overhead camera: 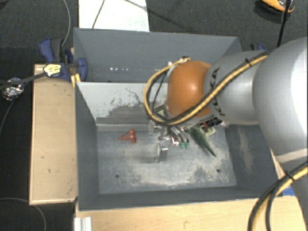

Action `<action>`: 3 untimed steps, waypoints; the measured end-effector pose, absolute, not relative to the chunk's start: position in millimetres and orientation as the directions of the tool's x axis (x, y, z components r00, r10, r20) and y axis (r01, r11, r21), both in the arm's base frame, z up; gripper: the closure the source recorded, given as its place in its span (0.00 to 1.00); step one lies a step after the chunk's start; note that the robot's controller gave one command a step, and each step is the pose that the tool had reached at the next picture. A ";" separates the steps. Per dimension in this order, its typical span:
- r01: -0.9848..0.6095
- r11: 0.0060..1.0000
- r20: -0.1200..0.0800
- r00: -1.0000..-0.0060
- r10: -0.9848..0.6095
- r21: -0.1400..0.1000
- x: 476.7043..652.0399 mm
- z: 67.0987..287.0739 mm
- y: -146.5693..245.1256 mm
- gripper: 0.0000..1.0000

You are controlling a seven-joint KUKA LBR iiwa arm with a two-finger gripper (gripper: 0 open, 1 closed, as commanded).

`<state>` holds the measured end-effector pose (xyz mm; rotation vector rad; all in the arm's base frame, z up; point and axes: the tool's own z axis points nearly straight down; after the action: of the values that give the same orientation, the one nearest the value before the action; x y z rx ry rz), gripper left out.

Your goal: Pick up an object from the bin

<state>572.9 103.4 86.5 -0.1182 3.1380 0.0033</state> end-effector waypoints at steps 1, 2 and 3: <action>-0.092 0.996 -0.007 -0.996 -0.092 0.001 579.6 76.1 114.5 0.00; -0.093 0.996 -0.006 -0.996 -0.093 0.002 587.9 72.6 131.0 0.00; -0.195 0.981 -0.012 -0.981 -0.195 0.001 590.5 71.3 140.6 0.00</action>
Offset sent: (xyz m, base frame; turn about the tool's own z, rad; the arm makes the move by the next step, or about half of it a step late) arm 0.0193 0.0364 -0.0165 -0.0200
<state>590.5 140.6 71.3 -0.3071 3.1147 0.0035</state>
